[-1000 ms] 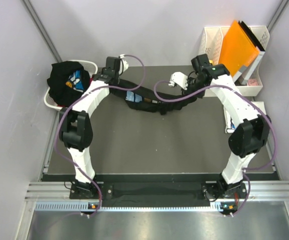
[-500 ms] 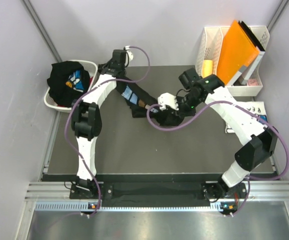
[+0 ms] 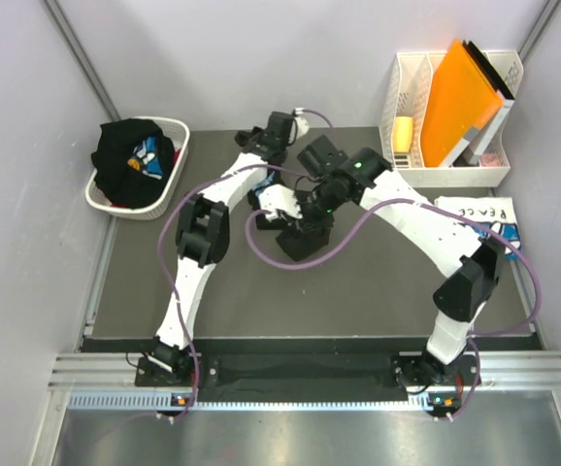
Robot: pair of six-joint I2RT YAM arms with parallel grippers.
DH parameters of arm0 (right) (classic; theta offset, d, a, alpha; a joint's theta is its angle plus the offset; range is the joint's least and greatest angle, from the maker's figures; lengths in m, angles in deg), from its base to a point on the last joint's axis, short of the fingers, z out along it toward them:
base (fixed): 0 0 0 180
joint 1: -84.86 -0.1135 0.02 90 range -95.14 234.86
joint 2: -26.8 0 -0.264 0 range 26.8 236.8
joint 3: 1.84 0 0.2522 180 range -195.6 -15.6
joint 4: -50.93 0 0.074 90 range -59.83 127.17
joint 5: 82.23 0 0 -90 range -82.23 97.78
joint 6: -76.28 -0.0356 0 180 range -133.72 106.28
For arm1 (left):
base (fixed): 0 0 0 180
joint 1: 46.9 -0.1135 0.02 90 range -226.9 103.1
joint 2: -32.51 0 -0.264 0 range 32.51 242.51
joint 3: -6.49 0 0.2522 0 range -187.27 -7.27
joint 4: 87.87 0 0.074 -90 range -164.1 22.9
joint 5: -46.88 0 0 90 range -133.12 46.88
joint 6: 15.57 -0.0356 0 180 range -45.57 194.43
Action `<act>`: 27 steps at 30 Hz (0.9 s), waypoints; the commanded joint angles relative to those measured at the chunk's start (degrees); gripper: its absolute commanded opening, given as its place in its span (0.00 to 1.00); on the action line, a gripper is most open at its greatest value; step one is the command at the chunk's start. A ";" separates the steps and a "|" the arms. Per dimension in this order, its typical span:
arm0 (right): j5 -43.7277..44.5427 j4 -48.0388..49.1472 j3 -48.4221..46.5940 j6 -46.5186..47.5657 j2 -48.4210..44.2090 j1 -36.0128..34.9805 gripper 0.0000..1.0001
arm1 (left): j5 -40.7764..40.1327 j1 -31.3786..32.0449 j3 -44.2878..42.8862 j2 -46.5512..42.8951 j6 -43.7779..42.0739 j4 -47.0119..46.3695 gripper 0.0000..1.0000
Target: Fold and stack the t-shirts
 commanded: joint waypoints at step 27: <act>24.99 37.24 -3.52 -21.09 -7.28 3.79 1.00 | -5.02 1.55 10.44 -16.35 10.41 4.05 0.83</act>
